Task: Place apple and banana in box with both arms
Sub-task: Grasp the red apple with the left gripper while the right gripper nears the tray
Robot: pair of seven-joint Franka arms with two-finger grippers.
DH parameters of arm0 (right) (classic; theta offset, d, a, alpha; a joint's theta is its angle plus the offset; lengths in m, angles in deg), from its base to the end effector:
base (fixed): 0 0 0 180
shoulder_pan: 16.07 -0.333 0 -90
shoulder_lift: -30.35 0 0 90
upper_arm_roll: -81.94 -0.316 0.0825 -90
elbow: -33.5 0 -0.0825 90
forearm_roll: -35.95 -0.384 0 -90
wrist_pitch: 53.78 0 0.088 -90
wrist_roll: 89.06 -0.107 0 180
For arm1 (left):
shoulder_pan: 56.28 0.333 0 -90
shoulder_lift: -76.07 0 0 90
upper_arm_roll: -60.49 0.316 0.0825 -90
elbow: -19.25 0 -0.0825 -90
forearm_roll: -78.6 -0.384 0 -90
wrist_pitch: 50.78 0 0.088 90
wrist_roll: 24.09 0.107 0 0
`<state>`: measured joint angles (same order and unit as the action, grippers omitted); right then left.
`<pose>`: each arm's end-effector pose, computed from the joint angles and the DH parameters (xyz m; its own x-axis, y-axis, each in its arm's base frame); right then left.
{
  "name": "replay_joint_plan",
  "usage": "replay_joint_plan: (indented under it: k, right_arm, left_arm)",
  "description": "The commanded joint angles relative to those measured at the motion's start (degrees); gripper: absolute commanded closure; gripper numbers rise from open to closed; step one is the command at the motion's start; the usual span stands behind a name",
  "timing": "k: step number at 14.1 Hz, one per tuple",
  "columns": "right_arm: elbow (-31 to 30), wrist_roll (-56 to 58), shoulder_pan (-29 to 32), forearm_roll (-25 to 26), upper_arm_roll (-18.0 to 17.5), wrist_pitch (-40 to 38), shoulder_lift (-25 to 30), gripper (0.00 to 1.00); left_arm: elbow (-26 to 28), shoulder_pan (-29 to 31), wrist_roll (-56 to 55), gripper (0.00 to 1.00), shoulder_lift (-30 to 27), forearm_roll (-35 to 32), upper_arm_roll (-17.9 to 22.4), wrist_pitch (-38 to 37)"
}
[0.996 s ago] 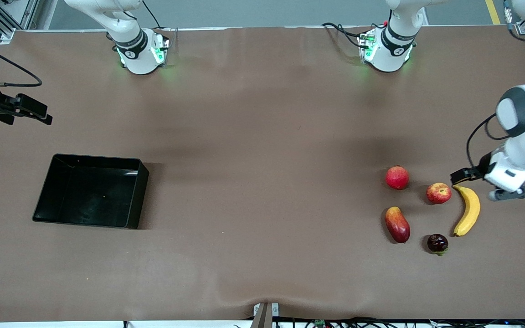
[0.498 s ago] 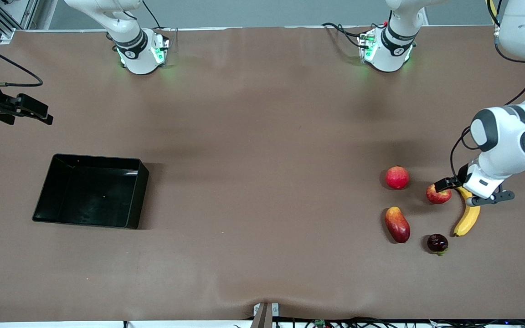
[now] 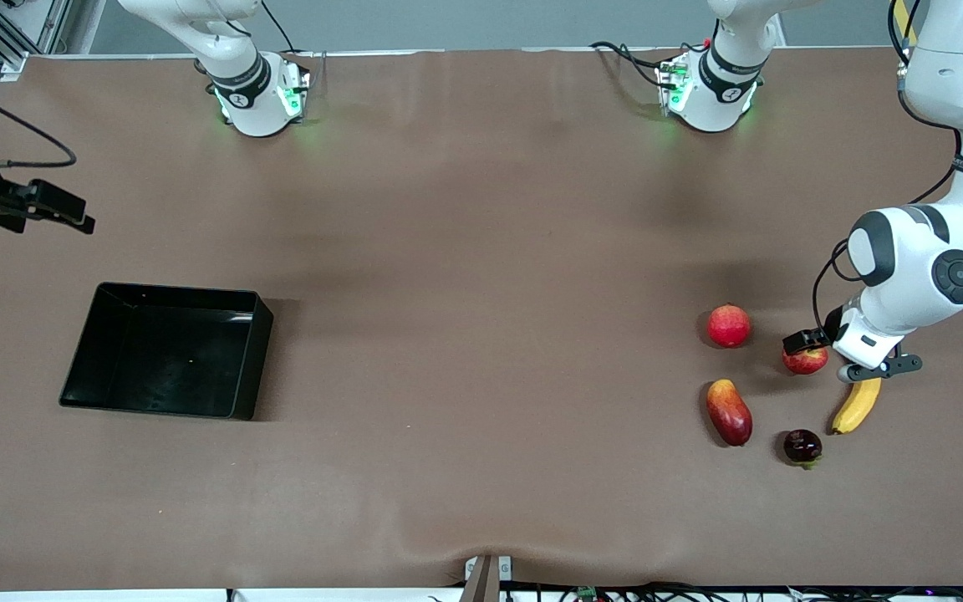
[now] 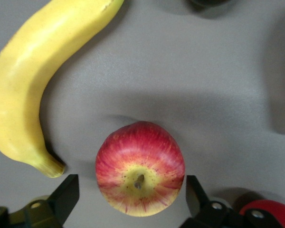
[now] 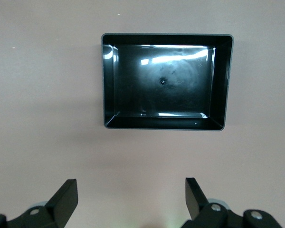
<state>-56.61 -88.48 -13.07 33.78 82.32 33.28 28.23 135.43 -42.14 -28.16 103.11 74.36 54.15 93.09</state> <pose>0.5583 -0.0287 0.5988 0.9949 -0.0467 -0.0897 -0.0503 -0.9980 -0.0385 0.5970 0.0825 0.2145 0.9871 0.1594 0.0150 0.1593 -0.9872 0.0068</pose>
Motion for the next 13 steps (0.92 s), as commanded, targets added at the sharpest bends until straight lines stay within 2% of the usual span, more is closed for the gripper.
replay_joint_plan:
  k: [1, 2, 6, 8, 13]
  right_arm:
    - [-0.07, 4.4, 3.49, 0.41, -0.29, 3.27, -3.58, 0.0]
    - [-0.07, 6.6, 4.64, 0.41, -0.29, 4.51, -5.07, 0.0]
    - [-0.07, 12.41, 9.47, 0.41, -0.29, 9.52, -11.75, 0.0]
    - [-0.07, 14.95, 11.32, 0.41, -0.29, 13.64, -16.05, 0.0]
    - [0.2, 21.64, 15.19, 0.32, -0.29, 24.45, -25.11, 0.0]
  left_arm:
    - [-0.51, 0.19, 0.82, 0.76, 0.47, -0.42, -0.42, 0.45]
    - [-0.6, 0.01, 0.82, 1.0, 0.3, -0.42, -0.51, 0.36]
    - [-2.44, -0.17, 0.65, 1.0, -1.02, -0.77, -0.77, -0.69]
    - [-4.02, -0.34, 0.21, 1.0, -2.16, -0.86, -3.13, -2.7]
    - [-15.0, -4.11, -0.67, 1.0, -1.81, -0.77, -4.38, -15.44]
